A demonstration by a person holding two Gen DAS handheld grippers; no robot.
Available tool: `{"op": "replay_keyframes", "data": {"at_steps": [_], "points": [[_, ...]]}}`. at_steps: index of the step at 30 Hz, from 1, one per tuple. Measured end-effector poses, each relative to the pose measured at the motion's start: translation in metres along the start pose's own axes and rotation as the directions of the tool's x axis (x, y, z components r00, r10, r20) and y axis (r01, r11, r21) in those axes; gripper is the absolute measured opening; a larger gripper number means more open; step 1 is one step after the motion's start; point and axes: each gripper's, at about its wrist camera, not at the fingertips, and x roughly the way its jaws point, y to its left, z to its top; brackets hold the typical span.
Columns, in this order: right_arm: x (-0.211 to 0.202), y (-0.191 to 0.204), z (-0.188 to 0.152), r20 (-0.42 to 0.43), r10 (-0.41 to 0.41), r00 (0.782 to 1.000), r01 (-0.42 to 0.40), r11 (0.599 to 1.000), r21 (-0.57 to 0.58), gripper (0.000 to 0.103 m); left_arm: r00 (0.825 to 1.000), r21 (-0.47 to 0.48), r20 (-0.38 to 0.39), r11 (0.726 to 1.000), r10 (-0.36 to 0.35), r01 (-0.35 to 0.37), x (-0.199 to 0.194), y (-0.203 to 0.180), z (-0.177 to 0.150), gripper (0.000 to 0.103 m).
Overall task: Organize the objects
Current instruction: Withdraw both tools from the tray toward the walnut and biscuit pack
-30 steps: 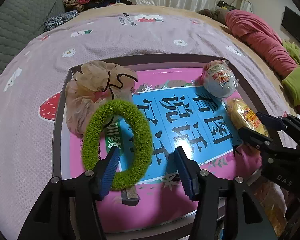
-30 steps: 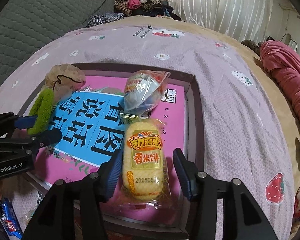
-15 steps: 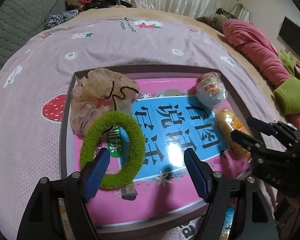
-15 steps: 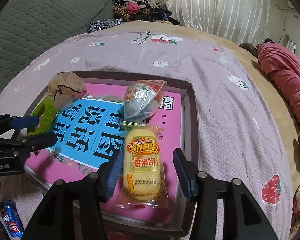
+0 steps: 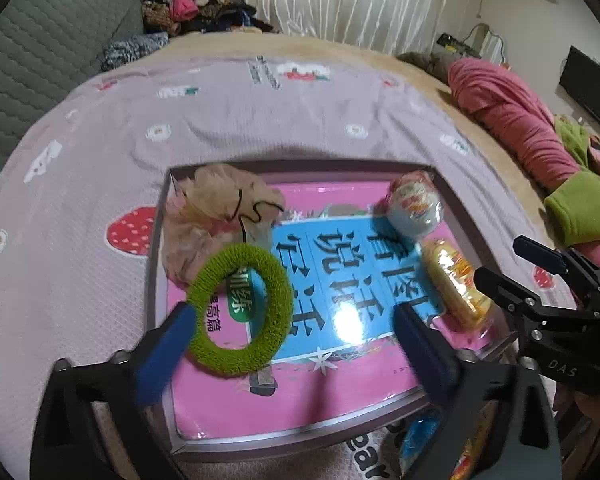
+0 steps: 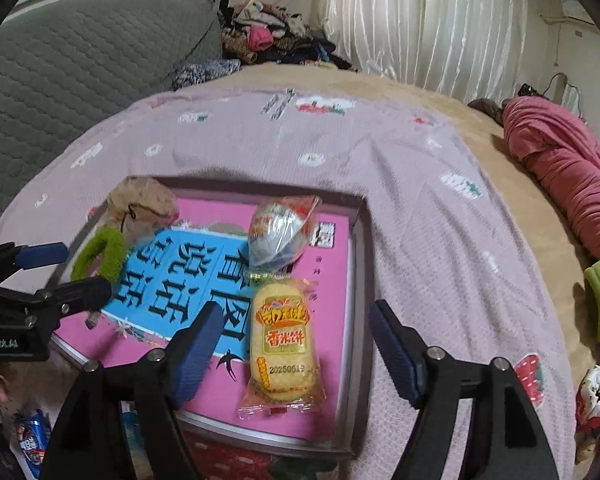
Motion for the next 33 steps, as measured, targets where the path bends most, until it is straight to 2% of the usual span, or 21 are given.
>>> {"op": "replay_keyframes", "data": {"at_steps": [5, 9, 15, 19, 20, 21, 33], "points": [[-0.032, 0.001, 0.007, 0.080, -0.006, 0.997, 0.004, 1.000, 0.014, 0.080, 0.997, -0.005, 0.071, 1.000, -0.027, 0.027, -0.029, 0.000, 0.003, 0.103], [-0.072, 0.010, 0.005, 0.148, 0.004, 0.989, -0.005, 1.000, 0.007, 0.091, 0.994, -0.002, 0.109, 1.000, -0.024, 0.024, -0.055, -0.005, -0.002, 0.103], [-0.118, 0.027, 0.001, 0.211, 0.009, 0.977, -0.004, 1.000, -0.020, 0.092, 0.988, 0.008, 0.155, 1.000, 0.001, -0.002, -0.100, -0.007, -0.027, 0.103], [-0.165, 0.034, -0.011, 0.303, -0.019, 0.953, 0.020, 1.000, 0.002, 0.095, 0.987, -0.017, 0.160, 1.000, -0.005, 0.007, -0.131, -0.004, -0.039, 0.103], [-0.175, 0.035, -0.013, 0.311, -0.016, 0.950, 0.016, 1.000, 0.004, 0.101, 0.986, -0.018, 0.164, 1.000, -0.007, 0.010, -0.140, -0.005, -0.041, 0.103], [-0.183, 0.038, -0.013, 0.312, -0.014, 0.950, 0.014, 1.000, 0.002, 0.102, 0.986, -0.016, 0.166, 1.000, -0.005, 0.008, -0.147, -0.007, -0.043, 0.103], [-0.279, 0.050, -0.018, 0.347, -0.043, 0.937, 0.051, 0.999, -0.014, 0.102, 0.968, -0.009, 0.250, 1.000, 0.022, -0.020, -0.256, -0.031, -0.068, 0.103]]}}
